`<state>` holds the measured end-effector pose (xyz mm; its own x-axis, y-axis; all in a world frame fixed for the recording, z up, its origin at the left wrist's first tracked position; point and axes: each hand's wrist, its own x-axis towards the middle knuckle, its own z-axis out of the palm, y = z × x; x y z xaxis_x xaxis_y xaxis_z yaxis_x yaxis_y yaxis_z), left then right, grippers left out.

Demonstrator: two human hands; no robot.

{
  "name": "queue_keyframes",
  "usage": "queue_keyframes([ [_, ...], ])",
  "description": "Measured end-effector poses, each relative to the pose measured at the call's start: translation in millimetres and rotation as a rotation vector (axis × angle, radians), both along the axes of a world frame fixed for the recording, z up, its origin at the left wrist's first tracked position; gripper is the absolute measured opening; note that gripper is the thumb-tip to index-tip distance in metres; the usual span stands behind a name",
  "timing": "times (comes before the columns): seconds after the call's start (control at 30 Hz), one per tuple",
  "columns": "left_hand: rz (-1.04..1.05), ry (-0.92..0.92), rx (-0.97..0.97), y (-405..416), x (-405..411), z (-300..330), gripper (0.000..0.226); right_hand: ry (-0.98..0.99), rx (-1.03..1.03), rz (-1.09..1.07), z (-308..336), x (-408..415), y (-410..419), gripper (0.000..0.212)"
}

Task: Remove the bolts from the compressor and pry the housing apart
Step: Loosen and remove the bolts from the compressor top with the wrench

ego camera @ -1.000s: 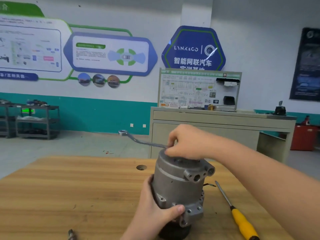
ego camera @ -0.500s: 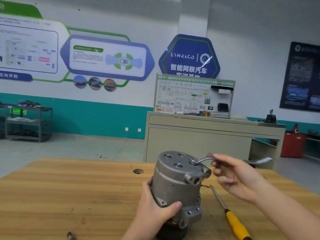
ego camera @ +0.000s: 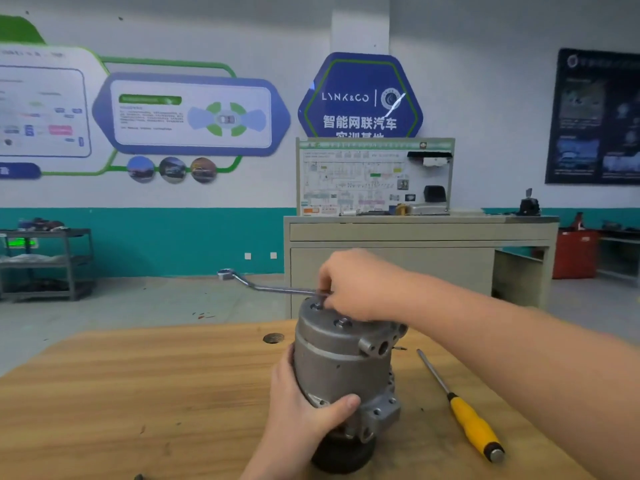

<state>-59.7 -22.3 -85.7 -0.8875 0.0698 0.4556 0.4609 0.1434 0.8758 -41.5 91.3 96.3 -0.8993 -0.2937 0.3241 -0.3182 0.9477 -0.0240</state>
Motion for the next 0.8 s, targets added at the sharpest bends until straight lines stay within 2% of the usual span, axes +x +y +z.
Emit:
queue_keyframes([
  [0.07, -0.021, -0.011, 0.006, -1.6, 1.3, -0.4, 0.131, 0.183, 0.125, 0.109, -18.2, 24.0, 1.1, 0.003],
  [0.13, -0.066, -0.030, 0.025, -3.6, 1.9, -1.5, 0.122, 0.278, 0.060, 0.192, -32.9, 40.9, 15.8, 0.024],
  [0.2, -0.116, -0.052, 0.057, -5.7, 2.1, -2.9, 0.118, 0.303, -0.158, 0.243, -43.3, 50.0, 37.0, 0.048],
  [0.23, -0.134, -0.059, 0.062, -6.5, 2.7, -3.1, 0.117, 0.307, -0.293, 0.259, -48.7, 52.3, 49.2, 0.054],
  [0.3, -0.147, -0.063, 0.050, -6.6, 3.0, -2.4, 0.116, 0.255, -0.683, 0.288, -60.5, 52.8, 69.8, 0.051],
  [0.4, -0.123, -0.071, 0.017, -5.4, 1.5, -0.2, 0.120, -0.102, -1.472, 0.291, -73.3, 40.1, 89.9, 0.031],
  [0.47, -0.116, -0.075, -0.004, -5.0, 1.0, 1.1, 0.128, -0.327, -1.798, 0.215, -72.0, 27.3, 98.1, 0.021],
  [0.53, -0.120, -0.073, -0.006, -5.0, 0.6, 1.1, 0.133, -0.486, -1.991, 0.133, -60.3, 13.3, 104.8, 0.008],
  [0.57, -0.120, -0.072, 0.000, -5.1, 0.4, 0.9, 0.133, -0.531, -2.018, 0.089, -52.9, 5.8, 107.4, 0.006],
  [0.63, -0.119, -0.067, 0.011, -4.7, 0.1, 0.3, 0.128, -0.567, -1.925, -0.022, -38.1, -10.7, 109.4, 0.008],
  [0.8, -0.135, -0.049, 0.034, -3.9, 0.8, 0.4, 0.118, -0.656, -1.297, -0.252, -2.7, -46.2, 85.0, 0.017],
])
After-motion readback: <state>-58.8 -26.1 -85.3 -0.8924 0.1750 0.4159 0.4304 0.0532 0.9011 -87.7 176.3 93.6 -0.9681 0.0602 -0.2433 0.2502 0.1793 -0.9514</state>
